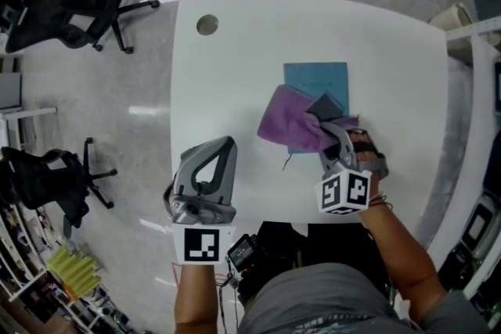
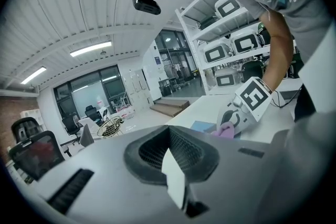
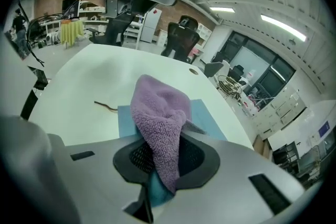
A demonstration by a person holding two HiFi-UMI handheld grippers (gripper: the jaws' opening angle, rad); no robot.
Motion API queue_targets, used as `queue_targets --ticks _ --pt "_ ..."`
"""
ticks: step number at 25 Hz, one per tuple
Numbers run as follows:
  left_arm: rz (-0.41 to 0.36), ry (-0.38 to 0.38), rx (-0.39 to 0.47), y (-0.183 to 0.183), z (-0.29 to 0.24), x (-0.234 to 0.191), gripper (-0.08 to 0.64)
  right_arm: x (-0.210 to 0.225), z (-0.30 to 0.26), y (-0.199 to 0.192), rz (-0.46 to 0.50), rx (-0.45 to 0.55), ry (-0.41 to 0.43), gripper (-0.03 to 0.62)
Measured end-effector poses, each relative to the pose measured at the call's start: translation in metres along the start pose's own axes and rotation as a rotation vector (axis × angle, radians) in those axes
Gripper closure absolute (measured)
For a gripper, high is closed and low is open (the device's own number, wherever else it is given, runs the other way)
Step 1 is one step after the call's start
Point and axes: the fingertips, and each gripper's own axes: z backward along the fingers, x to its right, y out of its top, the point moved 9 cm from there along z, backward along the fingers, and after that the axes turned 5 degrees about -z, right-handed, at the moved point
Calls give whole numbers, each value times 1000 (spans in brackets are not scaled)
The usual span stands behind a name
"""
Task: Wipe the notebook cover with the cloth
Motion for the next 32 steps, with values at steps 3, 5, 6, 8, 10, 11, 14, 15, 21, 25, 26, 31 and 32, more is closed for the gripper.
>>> queue_targets --ticks 3,5,6,8,10,11,14,15,21,25,26,31,32 --pt "-2 1 -2 -1 3 0 558 -17 -9 21 4 37 37 509" --pt "-6 -1 -5 0 4 1 558 -22 -11 30 12 48 58 509" --pt "-5 -1 -6 0 4 1 558 -22 -11 31 10 49 62 509" --pt "-4 -1 -3 2 4 2 558 -20 -8 26 -1 46 61 509" --pt "3 3 2 3 2 3 558 -15 -3 15 -14 32 52 509" --pt "4 4 6 3 2 3 558 -12 1 7 -21 20 44 509" --pt "-3 -1 14 5 0 4 558 -1 15 -22 -48 -28 6 509" --pt "-5 -2 17 5 -1 5 558 3 21 -33 -58 -45 -10 509" --pt "1 -3 22 6 -2 9 558 11 37 -61 -65 -94 -55 509" --pt "0 -3 21 3 1 4 558 -3 26 -36 -24 -70 -14 509" --pt "0 -2 18 2 2 3 558 -8 22 -27 -14 -62 0 509" --pt "3 1 7 6 4 4 558 -28 6 7 23 -18 73 509" --pt "2 1 5 6 5 5 558 -31 4 11 25 -11 81 509"
